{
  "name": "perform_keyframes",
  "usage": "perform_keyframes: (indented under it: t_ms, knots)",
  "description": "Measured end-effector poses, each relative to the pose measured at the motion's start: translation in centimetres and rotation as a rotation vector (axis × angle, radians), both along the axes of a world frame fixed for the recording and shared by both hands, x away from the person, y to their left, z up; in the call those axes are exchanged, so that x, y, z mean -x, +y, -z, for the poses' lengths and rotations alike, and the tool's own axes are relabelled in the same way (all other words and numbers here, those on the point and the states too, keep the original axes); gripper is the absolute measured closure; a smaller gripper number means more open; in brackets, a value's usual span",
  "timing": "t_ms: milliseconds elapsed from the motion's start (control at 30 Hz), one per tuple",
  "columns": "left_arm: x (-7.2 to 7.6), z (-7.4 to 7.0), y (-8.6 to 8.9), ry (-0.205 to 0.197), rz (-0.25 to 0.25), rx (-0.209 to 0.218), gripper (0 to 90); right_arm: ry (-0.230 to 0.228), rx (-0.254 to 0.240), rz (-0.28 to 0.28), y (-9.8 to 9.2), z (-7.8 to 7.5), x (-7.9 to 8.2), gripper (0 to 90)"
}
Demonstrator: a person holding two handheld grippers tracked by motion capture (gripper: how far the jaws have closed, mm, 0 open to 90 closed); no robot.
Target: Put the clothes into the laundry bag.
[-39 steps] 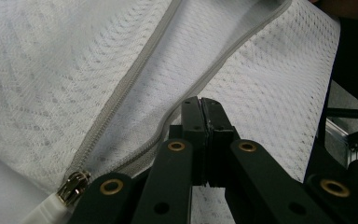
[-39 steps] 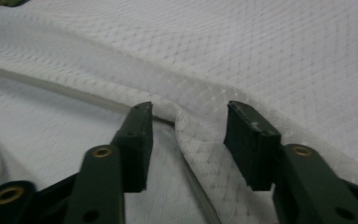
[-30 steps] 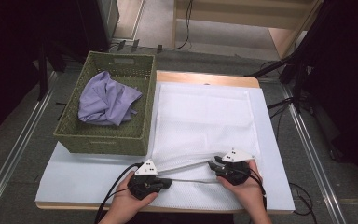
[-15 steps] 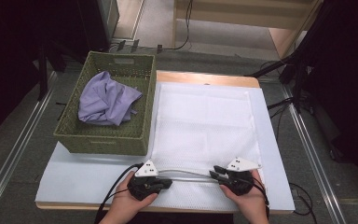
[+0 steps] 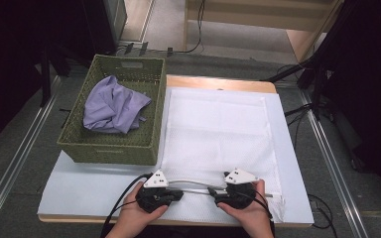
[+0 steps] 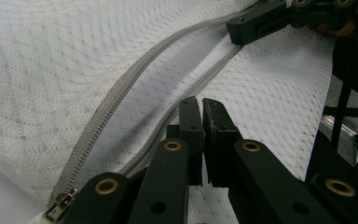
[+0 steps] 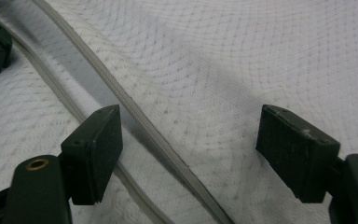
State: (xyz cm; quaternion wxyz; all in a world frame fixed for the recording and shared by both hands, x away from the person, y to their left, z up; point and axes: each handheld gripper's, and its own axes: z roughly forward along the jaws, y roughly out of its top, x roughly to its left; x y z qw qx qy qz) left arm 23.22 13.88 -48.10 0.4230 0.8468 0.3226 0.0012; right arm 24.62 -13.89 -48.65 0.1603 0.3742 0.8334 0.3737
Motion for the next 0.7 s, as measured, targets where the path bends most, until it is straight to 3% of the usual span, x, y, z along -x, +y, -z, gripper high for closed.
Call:
perform_keyframes:
  t_ms: [67, 167, 233, 300, 367, 467, 567, 700]
  knots:
    - [0.1, 0.0, 0.0, -0.006, -0.001, -0.004, 87.2, 0.002, 0.004, 0.025, 0.3, 0.0, 0.0, 25.0]
    - [0.1, 0.0, 0.0, -0.004, -0.001, -0.004, 87.2, -0.014, -0.011, 0.072, 0.0, -0.2, 0.1, 42.4]
    - [0.1, 0.0, 0.0, -0.004, 0.0, -0.004, 87.1, -0.037, -0.003, 0.129, -0.7, -0.2, -0.1, 45.7]
    - [0.0, 0.0, 0.0, -0.003, 0.001, -0.004, 86.9, -0.027, -0.026, 0.172, -1.6, -0.1, -0.3, 49.7]
    - [0.1, 0.0, 0.0, -0.003, 0.0, -0.003, 86.9, 0.0, -0.059, 0.165, -2.4, 0.0, -0.4, 53.9]
    - [0.0, 0.0, 0.0, -0.001, 0.001, 0.001, 86.9, 0.007, -0.056, 0.115, -2.8, 0.0, -0.3, 56.6]
    - [0.0, 0.0, 0.0, -0.002, 0.0, 0.001, 87.0, 0.021, -0.076, 0.119, -3.0, 0.0, -0.4, 56.3]
    - [0.1, 0.0, 0.0, -0.003, -0.009, -0.003, 87.9, 0.008, -0.04, 0.141, -2.9, -0.2, -0.4, 69.2]
